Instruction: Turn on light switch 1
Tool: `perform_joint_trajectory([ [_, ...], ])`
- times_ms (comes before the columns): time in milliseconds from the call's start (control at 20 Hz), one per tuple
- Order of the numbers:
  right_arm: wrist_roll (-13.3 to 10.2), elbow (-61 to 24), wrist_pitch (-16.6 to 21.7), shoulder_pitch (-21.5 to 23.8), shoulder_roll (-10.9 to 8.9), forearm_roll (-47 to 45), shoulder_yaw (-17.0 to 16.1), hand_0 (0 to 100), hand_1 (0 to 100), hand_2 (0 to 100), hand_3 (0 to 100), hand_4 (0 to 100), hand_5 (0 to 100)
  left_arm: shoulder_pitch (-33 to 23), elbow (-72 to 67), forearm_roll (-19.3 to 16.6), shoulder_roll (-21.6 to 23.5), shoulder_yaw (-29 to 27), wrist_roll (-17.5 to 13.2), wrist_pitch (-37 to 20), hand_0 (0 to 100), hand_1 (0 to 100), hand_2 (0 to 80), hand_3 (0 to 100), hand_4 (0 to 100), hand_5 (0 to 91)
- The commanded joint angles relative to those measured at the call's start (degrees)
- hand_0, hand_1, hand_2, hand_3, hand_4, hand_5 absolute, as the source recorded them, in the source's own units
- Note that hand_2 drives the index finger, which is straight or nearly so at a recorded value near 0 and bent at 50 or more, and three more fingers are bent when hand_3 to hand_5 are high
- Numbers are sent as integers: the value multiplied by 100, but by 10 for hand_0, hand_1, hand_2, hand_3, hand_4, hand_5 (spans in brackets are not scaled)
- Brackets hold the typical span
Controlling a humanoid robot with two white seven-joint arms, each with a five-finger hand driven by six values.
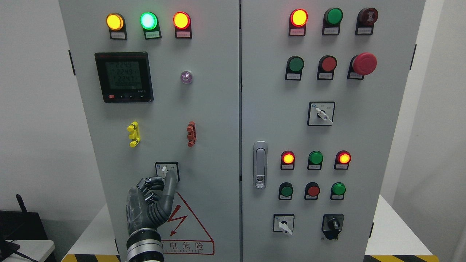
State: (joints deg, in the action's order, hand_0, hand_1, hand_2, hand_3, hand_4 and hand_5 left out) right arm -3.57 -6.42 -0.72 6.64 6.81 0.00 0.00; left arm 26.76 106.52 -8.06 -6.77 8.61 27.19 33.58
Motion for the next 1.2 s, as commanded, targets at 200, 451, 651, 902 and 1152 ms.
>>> perform_joint_trajectory([
  [200,-4,0,2,4,-4,-141,97,120,389,0,0,0,0,66,0,-2,-9,10,23,175,219,409,480,709,915,884],
  [451,-4,0,2,-5,-4,-141,97,120,389,0,0,0,0,101,-9,-11,0,10,23,192,224,397,482,713,916,883],
  [651,-4,0,2,-5,5,-141,97,120,389,0,0,0,0,137,-9,-11,-9,10,23,236,224,391,483,715,916,883],
  [902,-4,0,2,-5,5,-141,97,120,389,0,0,0,0,137,-9,-20,-9,10,23,254,229,383,485,718,917,883],
  [1152,-4,0,2,4,5,-141,97,120,389,0,0,0,0,137,-35,-29,-9,10,23,254,233,380,487,721,917,883],
])
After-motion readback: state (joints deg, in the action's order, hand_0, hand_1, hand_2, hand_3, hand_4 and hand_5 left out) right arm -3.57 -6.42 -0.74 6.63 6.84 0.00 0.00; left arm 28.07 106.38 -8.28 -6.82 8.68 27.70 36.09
